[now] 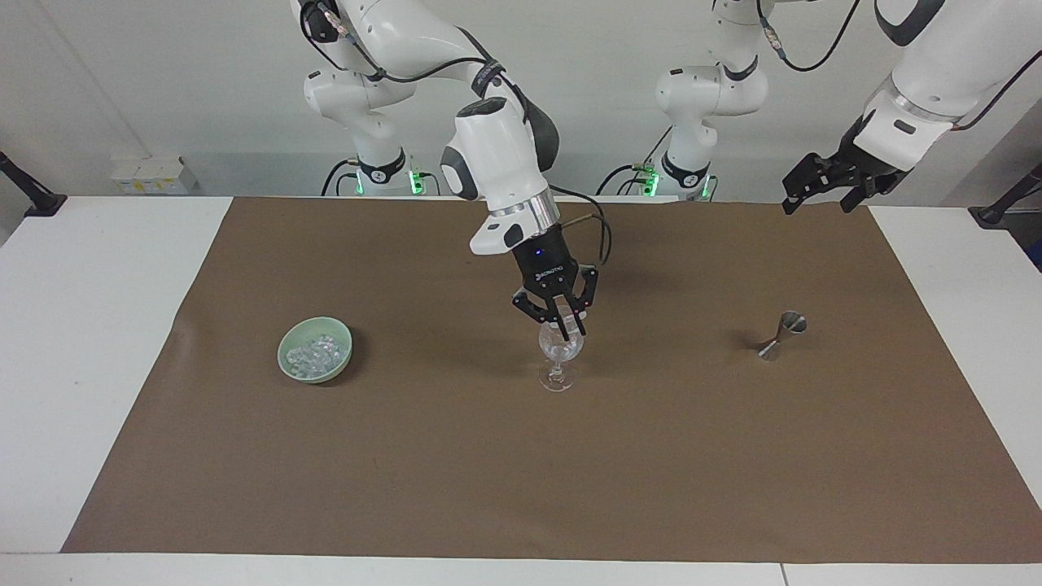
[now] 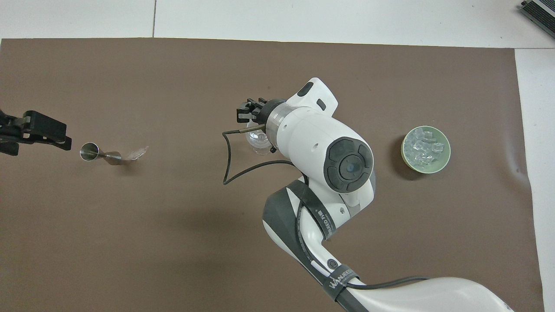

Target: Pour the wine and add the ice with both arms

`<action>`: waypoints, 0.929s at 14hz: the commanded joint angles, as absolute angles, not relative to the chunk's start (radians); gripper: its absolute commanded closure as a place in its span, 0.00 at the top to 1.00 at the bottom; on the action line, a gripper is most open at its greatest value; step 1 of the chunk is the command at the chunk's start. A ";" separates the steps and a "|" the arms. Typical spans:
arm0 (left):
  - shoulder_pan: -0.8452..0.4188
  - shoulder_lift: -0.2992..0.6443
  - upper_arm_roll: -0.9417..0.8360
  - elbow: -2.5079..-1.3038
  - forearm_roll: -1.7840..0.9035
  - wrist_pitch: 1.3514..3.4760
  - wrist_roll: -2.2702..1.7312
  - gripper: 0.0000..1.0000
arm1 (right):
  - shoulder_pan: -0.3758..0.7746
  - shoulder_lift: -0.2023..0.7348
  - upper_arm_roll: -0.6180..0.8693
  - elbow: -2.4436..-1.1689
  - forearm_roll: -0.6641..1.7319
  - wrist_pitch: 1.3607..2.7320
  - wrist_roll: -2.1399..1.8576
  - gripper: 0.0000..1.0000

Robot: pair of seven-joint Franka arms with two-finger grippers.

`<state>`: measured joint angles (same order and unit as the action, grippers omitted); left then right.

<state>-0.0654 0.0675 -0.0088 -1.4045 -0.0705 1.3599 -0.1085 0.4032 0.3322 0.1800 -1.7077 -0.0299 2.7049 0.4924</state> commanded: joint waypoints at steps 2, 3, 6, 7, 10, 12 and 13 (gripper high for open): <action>-0.097 0.057 0.018 -1.462 -0.049 1.410 -0.097 1.00 | 0.408 0.310 0.178 -1.759 -0.064 2.700 0.512 0.25; -0.098 0.058 0.023 -1.462 -0.049 1.407 -0.098 1.00 | 0.407 0.308 0.178 -1.764 -0.075 2.697 0.512 0.32; -0.129 0.061 0.052 -1.459 -0.049 1.387 -0.092 1.00 | 0.408 0.301 0.179 -1.763 -0.075 2.659 0.511 0.52; -0.139 0.064 0.066 -1.456 -0.049 1.372 -0.089 1.00 | 0.408 0.301 0.179 -1.761 -0.075 2.652 0.509 0.56; -0.162 0.075 0.067 -1.437 -0.008 1.367 -0.068 1.00 | 0.405 0.287 0.178 -1.746 -0.075 2.625 0.505 0.64; -0.164 0.103 0.067 -1.393 -0.006 1.338 -0.055 1.00 | 0.405 0.276 0.175 -1.733 -0.075 2.594 0.508 0.69; -0.164 0.110 0.067 -1.379 -0.006 1.335 -0.055 1.00 | 0.405 0.273 0.172 -1.732 -0.075 2.582 0.508 0.73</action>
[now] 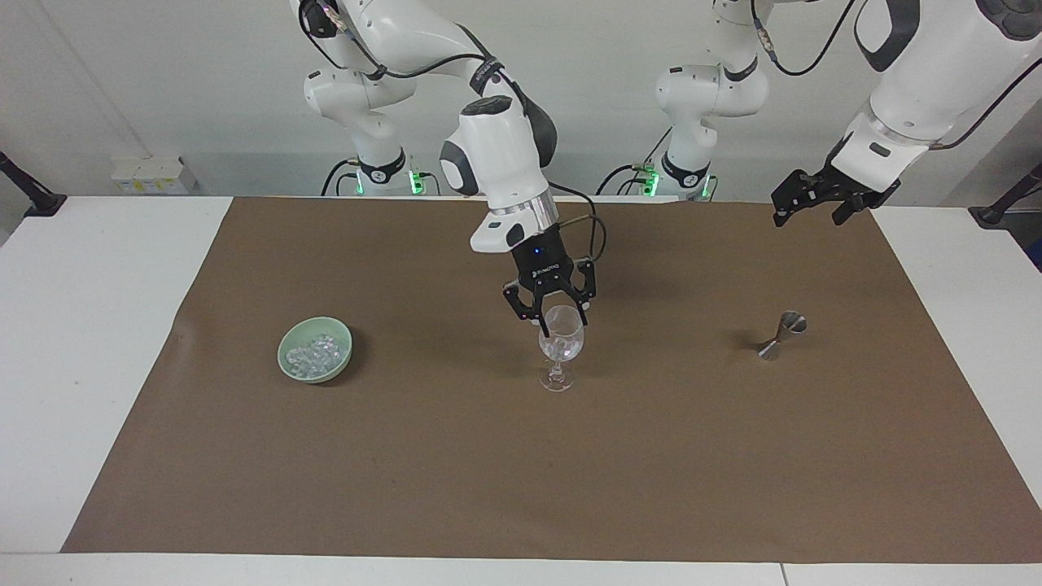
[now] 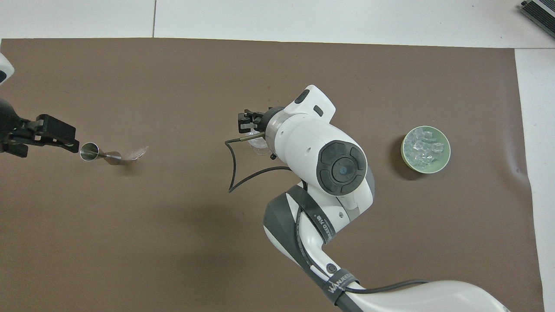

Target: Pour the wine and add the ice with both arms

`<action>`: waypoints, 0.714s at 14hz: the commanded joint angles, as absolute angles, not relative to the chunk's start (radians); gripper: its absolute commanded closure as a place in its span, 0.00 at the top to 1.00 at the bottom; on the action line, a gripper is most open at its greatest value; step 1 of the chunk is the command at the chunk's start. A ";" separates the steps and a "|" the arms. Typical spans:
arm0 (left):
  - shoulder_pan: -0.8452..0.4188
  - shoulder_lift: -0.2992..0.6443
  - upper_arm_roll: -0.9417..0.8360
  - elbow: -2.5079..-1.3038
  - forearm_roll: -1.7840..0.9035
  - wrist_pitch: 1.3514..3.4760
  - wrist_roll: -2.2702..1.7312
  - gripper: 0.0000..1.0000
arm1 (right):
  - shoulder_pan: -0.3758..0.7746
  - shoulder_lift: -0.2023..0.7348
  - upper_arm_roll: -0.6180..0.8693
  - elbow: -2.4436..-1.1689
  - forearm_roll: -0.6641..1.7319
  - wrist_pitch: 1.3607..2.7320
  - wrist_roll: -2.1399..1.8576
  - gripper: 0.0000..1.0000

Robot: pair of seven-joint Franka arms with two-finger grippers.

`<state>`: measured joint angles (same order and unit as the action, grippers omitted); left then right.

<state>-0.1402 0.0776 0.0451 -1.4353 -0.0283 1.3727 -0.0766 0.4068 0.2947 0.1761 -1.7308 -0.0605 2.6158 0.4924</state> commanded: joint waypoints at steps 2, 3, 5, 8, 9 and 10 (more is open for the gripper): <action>-0.163 0.110 0.067 -1.379 -0.006 1.336 -0.054 1.00 | 0.393 0.226 0.170 -1.729 -0.075 2.493 0.503 0.74; -0.164 0.110 0.067 -1.379 -0.006 1.338 -0.051 1.00 | 0.385 0.201 0.170 -1.717 -0.075 2.433 0.502 0.75; -0.163 0.110 0.067 -1.379 -0.006 1.345 -0.040 1.00 | 0.359 0.141 0.172 -1.709 -0.075 2.323 0.500 0.81; -0.164 0.112 0.067 -1.379 -0.006 1.347 0.027 1.00 | 0.272 0.037 0.179 -1.710 -0.077 2.119 0.459 0.91; -0.163 0.112 0.069 -1.381 -0.008 1.350 0.028 1.00 | 0.241 0.005 0.179 -1.715 -0.075 2.058 0.437 1.00; -0.164 0.112 0.068 -1.379 -0.008 1.348 0.022 1.00 | 0.220 -0.038 0.179 -1.721 -0.074 1.983 0.433 1.00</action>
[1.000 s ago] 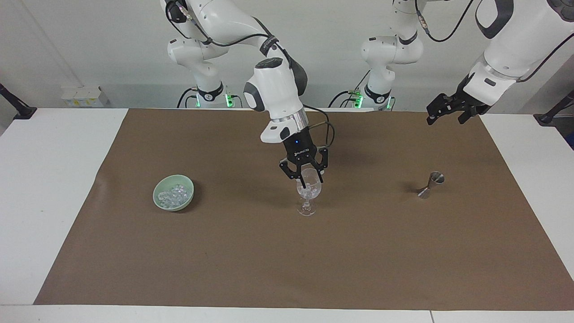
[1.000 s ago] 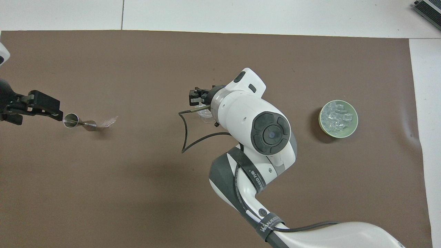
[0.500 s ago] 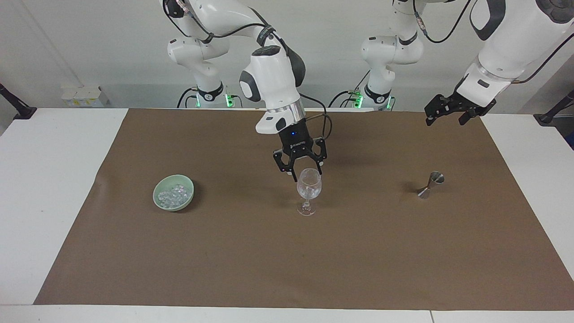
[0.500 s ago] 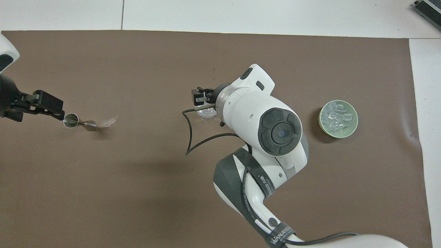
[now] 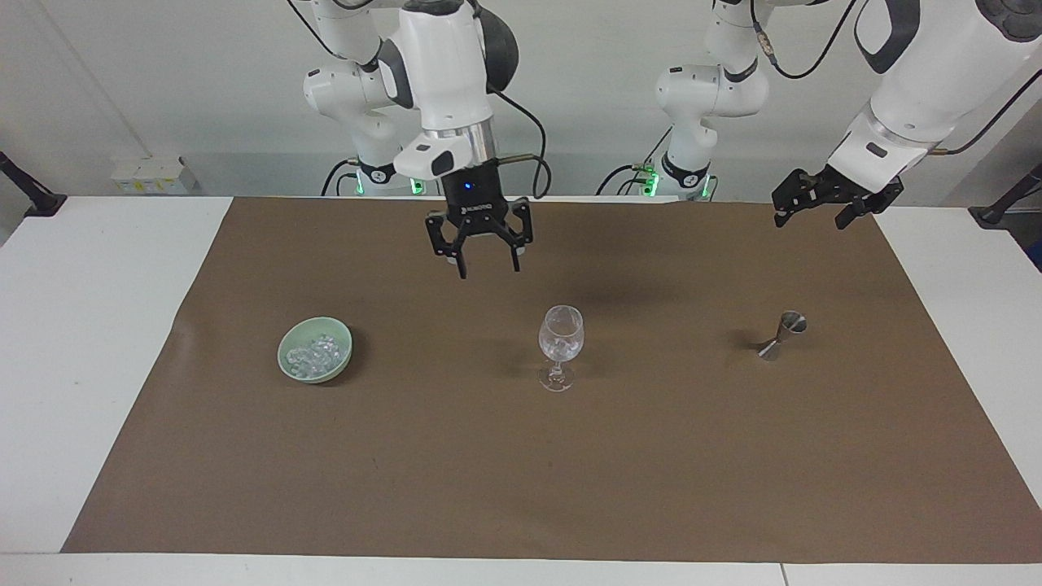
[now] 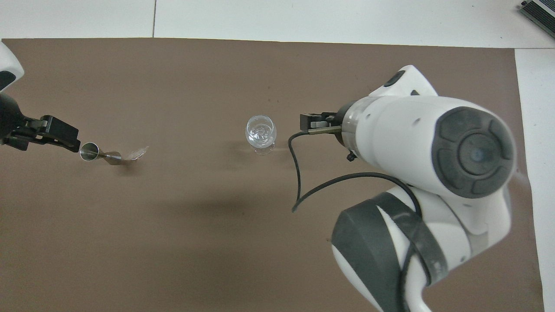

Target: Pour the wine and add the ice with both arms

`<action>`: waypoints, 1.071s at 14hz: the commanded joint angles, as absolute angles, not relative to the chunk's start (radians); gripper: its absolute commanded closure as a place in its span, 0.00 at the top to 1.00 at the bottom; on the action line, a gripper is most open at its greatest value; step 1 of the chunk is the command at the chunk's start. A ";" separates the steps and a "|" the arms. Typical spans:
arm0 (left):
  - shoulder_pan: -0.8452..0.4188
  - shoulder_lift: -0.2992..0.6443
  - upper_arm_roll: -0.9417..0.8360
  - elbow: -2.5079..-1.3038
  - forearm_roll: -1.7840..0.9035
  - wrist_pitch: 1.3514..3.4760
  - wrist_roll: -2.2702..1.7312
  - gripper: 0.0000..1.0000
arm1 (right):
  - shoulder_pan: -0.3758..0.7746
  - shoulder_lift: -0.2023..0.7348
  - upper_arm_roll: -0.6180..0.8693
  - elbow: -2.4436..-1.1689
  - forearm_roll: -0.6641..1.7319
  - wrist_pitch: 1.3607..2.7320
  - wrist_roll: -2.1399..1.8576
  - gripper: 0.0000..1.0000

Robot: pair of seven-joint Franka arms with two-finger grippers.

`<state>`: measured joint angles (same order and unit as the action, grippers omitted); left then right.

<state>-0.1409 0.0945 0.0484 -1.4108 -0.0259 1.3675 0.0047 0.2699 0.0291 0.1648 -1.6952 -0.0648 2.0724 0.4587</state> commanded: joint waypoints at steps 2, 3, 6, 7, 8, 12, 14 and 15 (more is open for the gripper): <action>-0.166 0.113 0.066 -1.374 -0.008 1.348 0.015 1.00 | 0.206 -0.092 0.152 -1.715 -0.072 1.837 0.413 1.00; -0.167 0.118 0.066 -1.362 -0.008 1.348 0.018 1.00 | 0.207 -0.110 0.109 -1.715 -0.061 1.778 0.390 1.00; -0.163 0.115 0.057 -1.364 -0.011 1.351 0.018 1.00 | 0.229 -0.112 0.012 -1.675 -0.054 1.652 0.325 1.00; -0.161 0.109 0.052 -1.367 -0.012 1.351 0.020 1.00 | 0.212 -0.101 0.002 -1.649 -0.042 1.628 0.315 1.00; -0.161 0.101 0.048 -1.370 -0.012 1.353 0.018 1.00 | 0.178 -0.085 -0.005 -1.616 -0.005 1.614 0.310 1.00; -0.166 0.063 0.049 -1.399 -0.012 1.361 0.018 1.00 | 0.069 -0.057 0.057 -1.570 0.002 1.591 0.256 1.00; -0.166 0.055 0.049 -1.411 -0.012 1.364 0.018 1.00 | 0.049 -0.028 0.063 -1.525 -0.009 1.554 0.226 1.00; -0.164 0.055 0.051 -1.411 -0.012 1.356 0.015 1.00 | 0.057 -0.026 0.064 -1.525 -0.020 1.558 0.225 1.00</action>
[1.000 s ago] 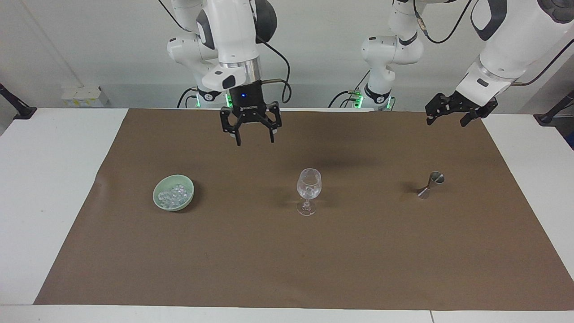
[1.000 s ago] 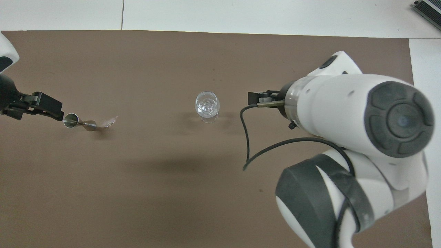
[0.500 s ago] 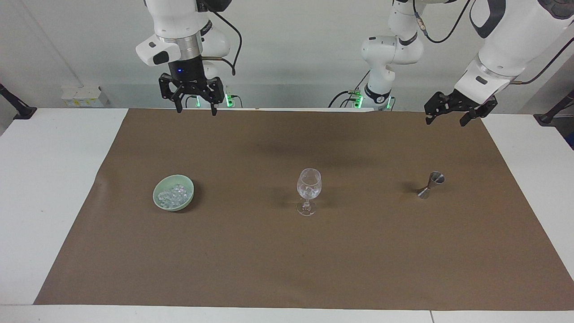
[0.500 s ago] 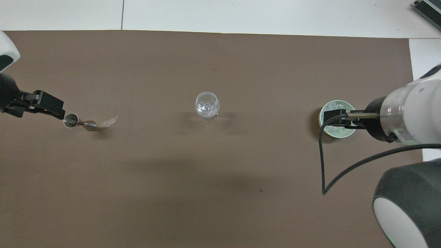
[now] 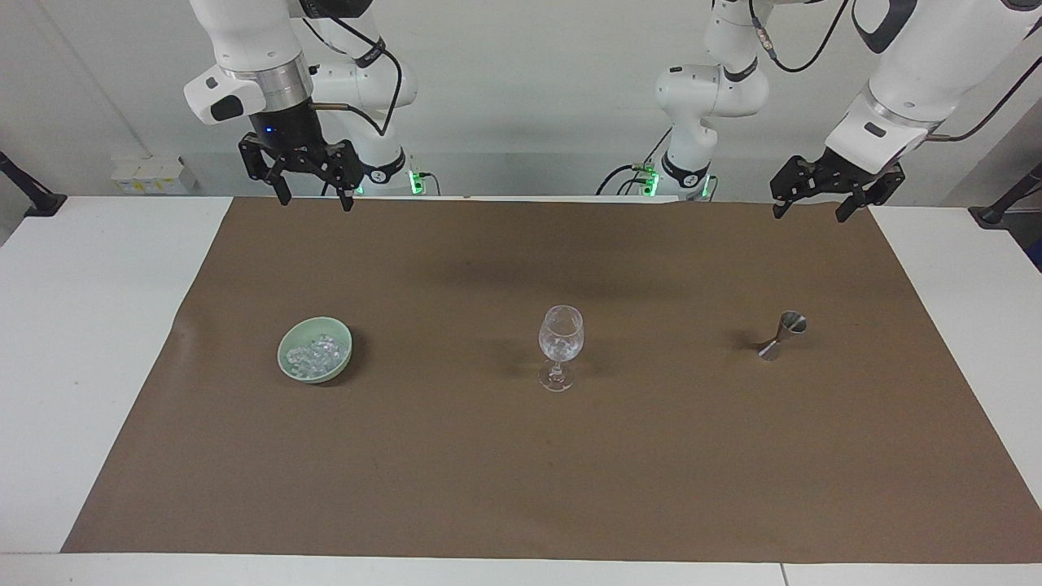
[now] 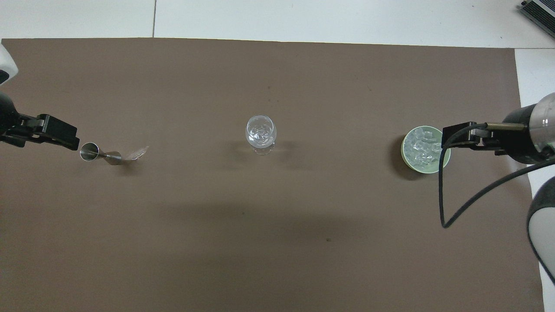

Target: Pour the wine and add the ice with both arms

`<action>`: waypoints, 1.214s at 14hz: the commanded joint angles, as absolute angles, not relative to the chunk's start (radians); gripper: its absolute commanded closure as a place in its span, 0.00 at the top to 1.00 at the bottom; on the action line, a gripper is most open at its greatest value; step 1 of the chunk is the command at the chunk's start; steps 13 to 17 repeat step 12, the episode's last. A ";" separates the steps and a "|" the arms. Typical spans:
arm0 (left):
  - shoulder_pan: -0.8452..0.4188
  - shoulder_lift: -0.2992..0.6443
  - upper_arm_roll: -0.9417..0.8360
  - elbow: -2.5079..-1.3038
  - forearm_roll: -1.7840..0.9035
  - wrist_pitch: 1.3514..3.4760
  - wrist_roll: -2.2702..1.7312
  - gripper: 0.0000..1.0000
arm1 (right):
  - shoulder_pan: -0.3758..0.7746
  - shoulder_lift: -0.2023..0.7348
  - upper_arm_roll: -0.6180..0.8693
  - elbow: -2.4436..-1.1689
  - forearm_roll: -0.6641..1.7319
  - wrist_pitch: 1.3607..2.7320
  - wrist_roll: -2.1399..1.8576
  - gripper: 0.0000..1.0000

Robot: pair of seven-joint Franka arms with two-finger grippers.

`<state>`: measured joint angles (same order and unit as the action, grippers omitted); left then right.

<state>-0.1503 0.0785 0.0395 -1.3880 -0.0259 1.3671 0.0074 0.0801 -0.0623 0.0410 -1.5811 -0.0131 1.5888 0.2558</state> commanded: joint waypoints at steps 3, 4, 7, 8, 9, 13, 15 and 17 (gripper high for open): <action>-0.153 0.023 0.051 -1.469 -0.012 1.364 0.017 1.00 | 0.072 -0.026 0.061 -1.540 -0.043 1.565 0.212 1.00; -0.155 0.023 0.051 -1.470 -0.012 1.362 0.015 1.00 | 0.077 -0.028 0.061 -1.542 -0.043 1.566 0.216 1.00; -0.149 0.018 0.060 -1.476 -0.011 1.347 0.015 1.00 | 0.071 -0.034 0.061 -1.549 -0.040 1.569 0.213 1.00; -0.140 0.017 0.061 -1.477 -0.011 1.348 0.017 1.00 | 0.071 -0.035 0.061 -1.551 -0.040 1.565 0.212 1.00; -0.130 0.017 0.061 -1.477 -0.011 1.347 0.017 1.00 | 0.071 -0.037 0.061 -1.555 -0.040 1.563 0.210 1.00; -0.121 0.015 0.061 -1.480 -0.011 1.347 0.017 1.00 | 0.074 -0.048 0.063 -1.577 -0.040 1.562 0.210 1.00; -0.121 0.015 0.061 -1.480 -0.011 1.347 0.017 1.00 | 0.074 -0.048 0.063 -1.577 -0.040 1.562 0.210 1.00; -0.121 0.015 0.061 -1.480 -0.011 1.347 0.017 1.00 | 0.074 -0.048 0.063 -1.577 -0.040 1.562 0.210 1.00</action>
